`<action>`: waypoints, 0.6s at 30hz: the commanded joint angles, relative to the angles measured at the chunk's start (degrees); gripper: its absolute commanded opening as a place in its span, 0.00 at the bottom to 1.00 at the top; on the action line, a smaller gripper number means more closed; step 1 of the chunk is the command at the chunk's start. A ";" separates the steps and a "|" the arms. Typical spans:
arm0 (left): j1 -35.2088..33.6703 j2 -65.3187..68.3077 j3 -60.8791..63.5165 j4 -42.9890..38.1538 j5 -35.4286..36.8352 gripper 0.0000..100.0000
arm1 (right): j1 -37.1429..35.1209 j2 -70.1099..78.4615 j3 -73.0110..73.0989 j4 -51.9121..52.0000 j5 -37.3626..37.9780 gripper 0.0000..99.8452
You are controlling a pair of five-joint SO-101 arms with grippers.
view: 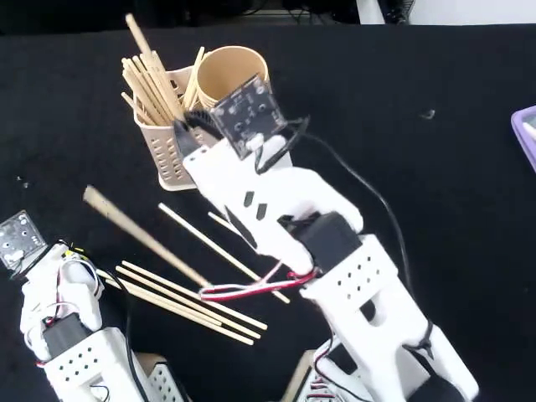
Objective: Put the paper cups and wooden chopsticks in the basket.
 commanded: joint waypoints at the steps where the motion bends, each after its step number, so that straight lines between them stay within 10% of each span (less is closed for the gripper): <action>1: -0.75 -0.70 -2.15 -1.14 0.53 0.11 | 0.62 2.51 -7.52 -2.02 -1.05 0.01; 18: -0.75 -0.70 -2.15 -1.23 0.53 0.11 | 0.97 27.91 -25.10 -21.45 -0.44 0.01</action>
